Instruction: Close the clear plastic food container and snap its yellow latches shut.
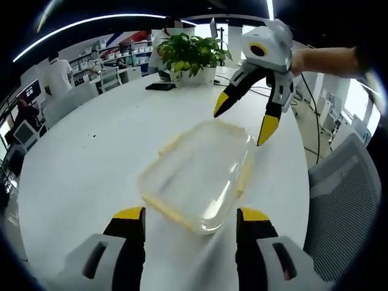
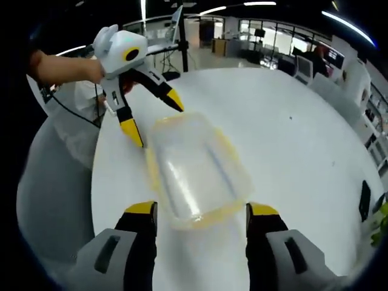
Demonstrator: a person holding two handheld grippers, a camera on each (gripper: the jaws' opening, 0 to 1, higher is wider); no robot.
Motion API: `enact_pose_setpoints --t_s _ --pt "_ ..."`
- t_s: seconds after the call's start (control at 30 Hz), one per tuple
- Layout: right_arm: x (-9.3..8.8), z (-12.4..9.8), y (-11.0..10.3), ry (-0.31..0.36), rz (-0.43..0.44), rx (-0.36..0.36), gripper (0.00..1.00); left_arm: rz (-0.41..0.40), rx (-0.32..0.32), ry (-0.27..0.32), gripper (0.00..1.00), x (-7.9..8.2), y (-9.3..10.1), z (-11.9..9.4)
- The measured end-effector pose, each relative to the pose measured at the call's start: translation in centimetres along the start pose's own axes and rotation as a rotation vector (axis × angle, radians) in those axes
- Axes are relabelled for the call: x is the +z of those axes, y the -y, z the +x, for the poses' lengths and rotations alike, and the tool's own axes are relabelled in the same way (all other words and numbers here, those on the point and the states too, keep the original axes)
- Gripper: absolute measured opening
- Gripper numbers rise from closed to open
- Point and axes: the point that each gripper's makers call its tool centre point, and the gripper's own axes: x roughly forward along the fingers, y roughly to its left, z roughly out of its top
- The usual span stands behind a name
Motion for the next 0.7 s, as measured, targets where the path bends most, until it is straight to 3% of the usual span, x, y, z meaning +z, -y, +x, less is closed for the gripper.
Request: enact_pose_setpoints --t_s 0.27,0.7 --pt "-0.62 0.65 -0.17 0.007 -0.007 -0.024 0.56 0.012 -0.014 0.006 0.53 0.25 0.03 0.36" --pt "0.09 1.01 -0.88 0.032 0.004 -0.036 0.56 0.035 -0.017 -0.016 0.53 -0.51 -0.44 -0.21"
